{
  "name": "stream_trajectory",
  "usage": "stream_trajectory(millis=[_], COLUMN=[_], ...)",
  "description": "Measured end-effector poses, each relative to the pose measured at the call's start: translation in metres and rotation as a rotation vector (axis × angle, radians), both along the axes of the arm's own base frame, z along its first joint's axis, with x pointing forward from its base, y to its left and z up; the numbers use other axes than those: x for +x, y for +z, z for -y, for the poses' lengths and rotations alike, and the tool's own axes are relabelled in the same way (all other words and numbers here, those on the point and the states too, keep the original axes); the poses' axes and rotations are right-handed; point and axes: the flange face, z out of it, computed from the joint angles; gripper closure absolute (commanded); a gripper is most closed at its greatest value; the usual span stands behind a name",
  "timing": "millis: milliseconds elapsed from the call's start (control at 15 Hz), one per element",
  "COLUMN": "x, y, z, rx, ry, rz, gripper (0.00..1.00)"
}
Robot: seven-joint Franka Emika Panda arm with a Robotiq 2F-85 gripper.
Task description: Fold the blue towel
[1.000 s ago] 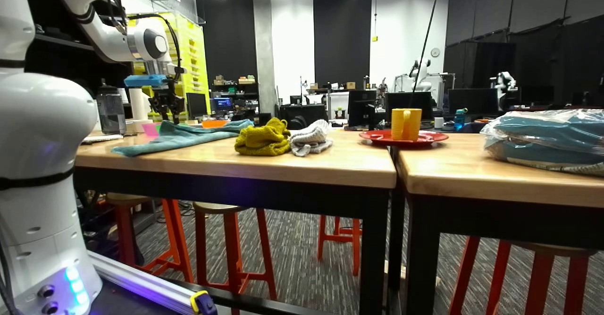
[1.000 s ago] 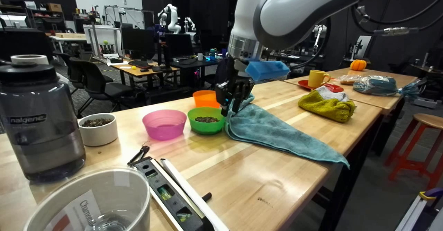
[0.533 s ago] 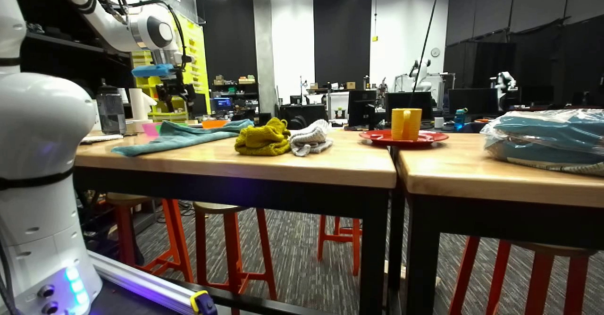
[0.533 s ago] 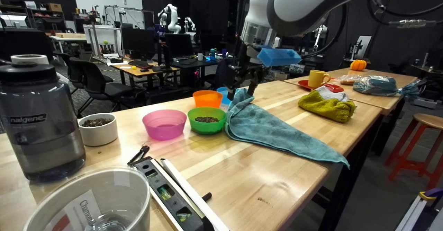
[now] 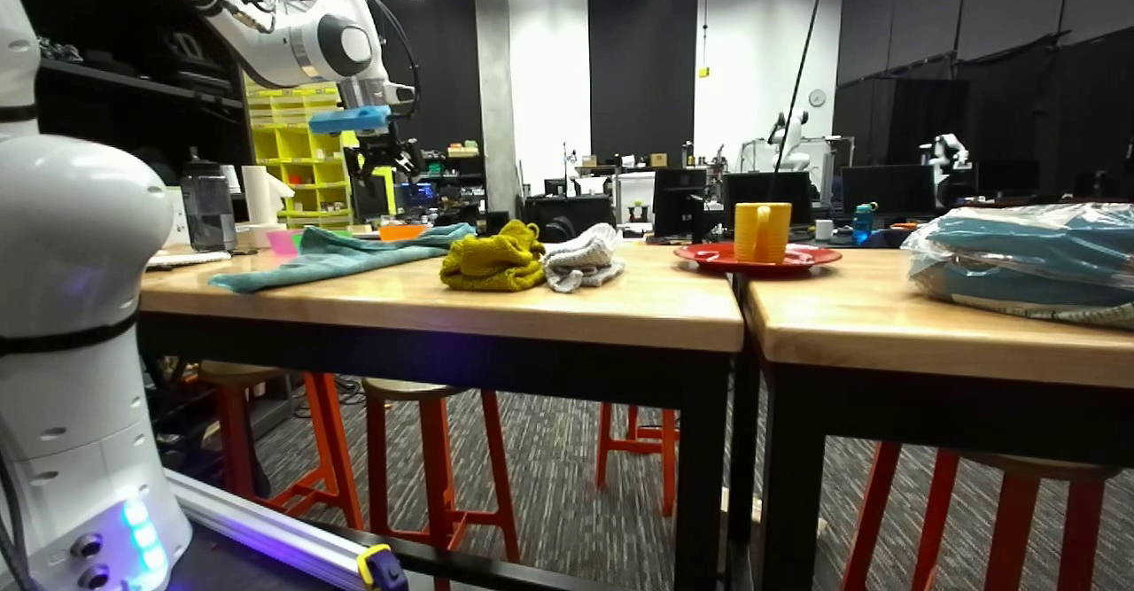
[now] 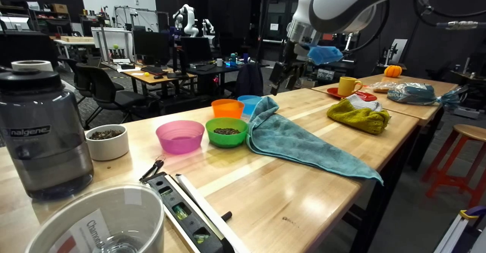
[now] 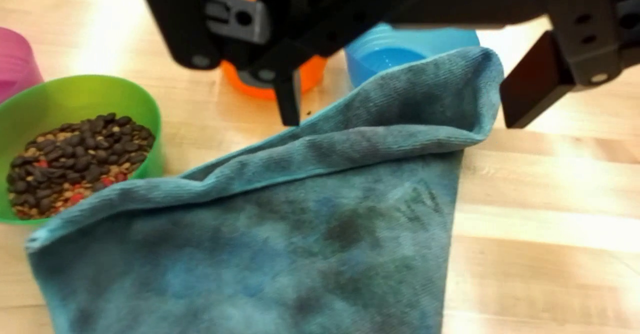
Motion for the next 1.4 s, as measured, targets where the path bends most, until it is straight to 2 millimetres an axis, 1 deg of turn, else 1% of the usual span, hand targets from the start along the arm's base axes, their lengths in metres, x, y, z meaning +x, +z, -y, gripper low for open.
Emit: stream_trajectory(millis=[133, 333, 533, 733, 1133, 1267, 1333, 1400], x=[0.005, 0.015, 0.031, 0.052, 0.093, 0.103, 0.108, 0.112], y=[0.001, -0.004, -0.013, -0.022, -0.038, -0.044, -0.048, -0.051], z=[0.017, 0.032, 0.041, 0.048, 0.063, 0.068, 0.07, 0.071], rx=[-0.004, -0.003, 0.016, 0.029, 0.009, 0.005, 0.004, 0.003], ry=[0.051, 0.127, 0.192, 0.246, 0.308, 0.318, 0.322, 0.326], rz=[0.012, 0.016, 0.012, 0.01, 0.007, 0.004, 0.001, -0.001], gripper=[0.0, 0.0, 0.0, 0.0, 0.0, 0.1, 0.26, 0.31])
